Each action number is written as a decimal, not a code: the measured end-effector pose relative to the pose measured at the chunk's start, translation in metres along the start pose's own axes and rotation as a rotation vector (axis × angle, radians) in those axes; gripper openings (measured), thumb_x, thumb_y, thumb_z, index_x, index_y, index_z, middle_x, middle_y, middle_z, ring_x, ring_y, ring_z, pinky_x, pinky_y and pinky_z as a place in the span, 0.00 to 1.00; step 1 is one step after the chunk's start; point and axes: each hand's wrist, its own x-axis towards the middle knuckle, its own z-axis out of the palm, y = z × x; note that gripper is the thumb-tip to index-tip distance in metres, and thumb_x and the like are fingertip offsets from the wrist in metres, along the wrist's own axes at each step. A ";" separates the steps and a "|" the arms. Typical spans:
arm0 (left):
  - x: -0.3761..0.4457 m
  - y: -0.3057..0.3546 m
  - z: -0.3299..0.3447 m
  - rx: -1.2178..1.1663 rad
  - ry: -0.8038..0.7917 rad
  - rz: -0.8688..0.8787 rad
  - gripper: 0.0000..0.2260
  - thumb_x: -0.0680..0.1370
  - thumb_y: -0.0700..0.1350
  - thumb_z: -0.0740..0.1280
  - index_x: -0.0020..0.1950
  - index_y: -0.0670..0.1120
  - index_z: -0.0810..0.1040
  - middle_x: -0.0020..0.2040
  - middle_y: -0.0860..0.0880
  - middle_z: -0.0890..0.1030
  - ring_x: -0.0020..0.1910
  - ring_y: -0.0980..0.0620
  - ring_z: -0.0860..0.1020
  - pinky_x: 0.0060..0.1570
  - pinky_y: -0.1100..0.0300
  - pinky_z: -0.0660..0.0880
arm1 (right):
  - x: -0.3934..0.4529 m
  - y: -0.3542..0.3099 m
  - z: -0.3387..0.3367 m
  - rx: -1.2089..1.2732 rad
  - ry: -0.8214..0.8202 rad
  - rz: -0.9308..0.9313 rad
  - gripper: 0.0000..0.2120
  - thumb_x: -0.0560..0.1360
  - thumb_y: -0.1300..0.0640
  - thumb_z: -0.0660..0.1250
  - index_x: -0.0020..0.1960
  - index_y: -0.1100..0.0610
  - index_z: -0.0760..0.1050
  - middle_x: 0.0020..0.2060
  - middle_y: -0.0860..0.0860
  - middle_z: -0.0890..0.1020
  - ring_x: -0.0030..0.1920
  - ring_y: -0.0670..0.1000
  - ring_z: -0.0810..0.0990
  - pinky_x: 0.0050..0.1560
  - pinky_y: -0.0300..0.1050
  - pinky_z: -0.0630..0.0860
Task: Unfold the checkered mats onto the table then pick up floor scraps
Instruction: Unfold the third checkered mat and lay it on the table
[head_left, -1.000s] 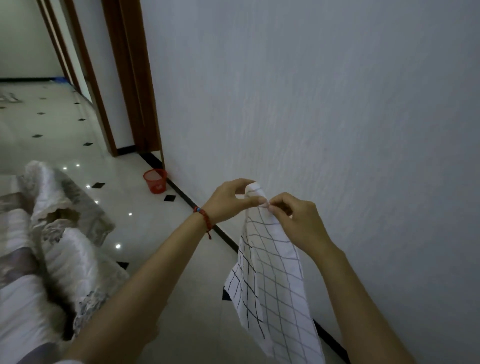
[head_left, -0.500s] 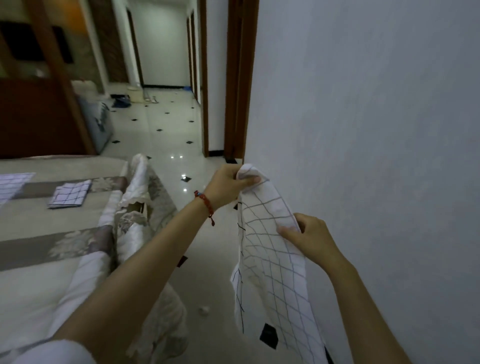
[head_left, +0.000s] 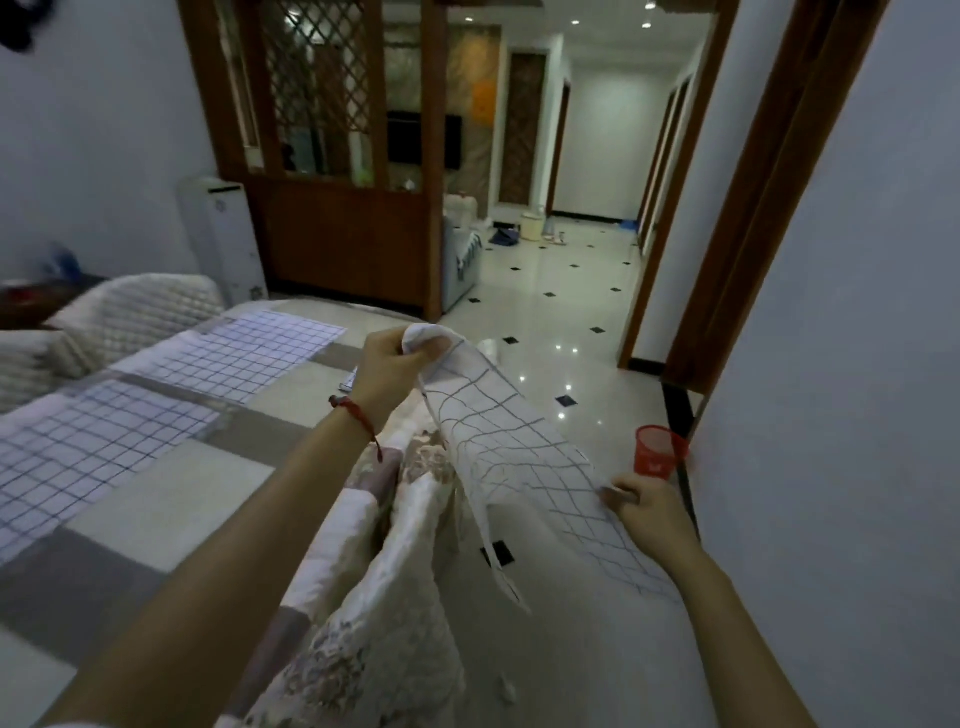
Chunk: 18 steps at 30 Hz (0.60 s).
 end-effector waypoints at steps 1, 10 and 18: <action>0.008 -0.006 -0.016 -0.009 0.042 -0.029 0.06 0.74 0.39 0.66 0.49 0.39 0.79 0.37 0.48 0.77 0.37 0.55 0.74 0.36 0.66 0.74 | 0.017 -0.010 0.006 -0.007 0.007 -0.031 0.14 0.76 0.56 0.63 0.31 0.52 0.72 0.28 0.47 0.74 0.32 0.48 0.71 0.33 0.40 0.66; 0.071 -0.064 -0.168 -0.088 0.395 -0.182 0.02 0.74 0.39 0.68 0.42 0.45 0.79 0.42 0.46 0.79 0.48 0.45 0.76 0.49 0.48 0.76 | 0.162 -0.142 0.082 -0.181 0.053 -0.340 0.09 0.76 0.55 0.63 0.46 0.58 0.79 0.42 0.59 0.81 0.43 0.57 0.77 0.37 0.42 0.65; 0.076 -0.100 -0.273 -0.078 0.618 -0.244 0.05 0.75 0.39 0.66 0.49 0.41 0.79 0.39 0.48 0.78 0.39 0.50 0.75 0.37 0.57 0.75 | 0.237 -0.246 0.172 -0.229 -0.058 -0.595 0.07 0.75 0.55 0.64 0.44 0.57 0.79 0.41 0.57 0.81 0.44 0.56 0.77 0.39 0.43 0.67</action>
